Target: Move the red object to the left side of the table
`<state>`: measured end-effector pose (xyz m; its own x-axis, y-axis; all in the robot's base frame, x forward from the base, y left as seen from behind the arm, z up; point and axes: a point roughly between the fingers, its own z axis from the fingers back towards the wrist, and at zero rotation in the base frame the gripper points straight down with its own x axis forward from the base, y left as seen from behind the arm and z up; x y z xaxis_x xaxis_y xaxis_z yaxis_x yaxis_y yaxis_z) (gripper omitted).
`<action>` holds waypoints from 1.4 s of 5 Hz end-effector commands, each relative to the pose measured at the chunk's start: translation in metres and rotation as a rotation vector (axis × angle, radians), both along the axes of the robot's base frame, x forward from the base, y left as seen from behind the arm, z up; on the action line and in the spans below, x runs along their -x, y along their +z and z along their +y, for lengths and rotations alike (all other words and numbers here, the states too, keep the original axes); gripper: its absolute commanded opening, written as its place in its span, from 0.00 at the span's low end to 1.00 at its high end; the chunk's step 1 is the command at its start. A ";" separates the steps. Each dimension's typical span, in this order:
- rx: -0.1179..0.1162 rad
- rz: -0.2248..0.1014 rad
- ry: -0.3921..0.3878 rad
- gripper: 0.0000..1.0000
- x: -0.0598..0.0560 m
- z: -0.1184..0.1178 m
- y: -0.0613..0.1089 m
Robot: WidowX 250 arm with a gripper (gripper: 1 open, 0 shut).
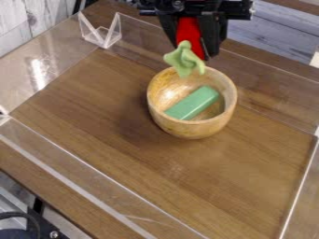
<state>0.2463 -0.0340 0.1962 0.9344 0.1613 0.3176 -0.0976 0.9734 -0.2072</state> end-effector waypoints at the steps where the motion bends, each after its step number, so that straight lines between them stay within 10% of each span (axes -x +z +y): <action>1: -0.018 -0.063 0.076 0.00 -0.006 0.028 0.016; 4: -0.063 -0.079 0.114 0.00 0.003 0.103 0.030; 7: -0.039 -0.044 0.220 0.00 0.010 0.088 0.021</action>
<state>0.2355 0.0545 0.2078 0.8751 0.3523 0.3319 -0.3076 0.9342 -0.1805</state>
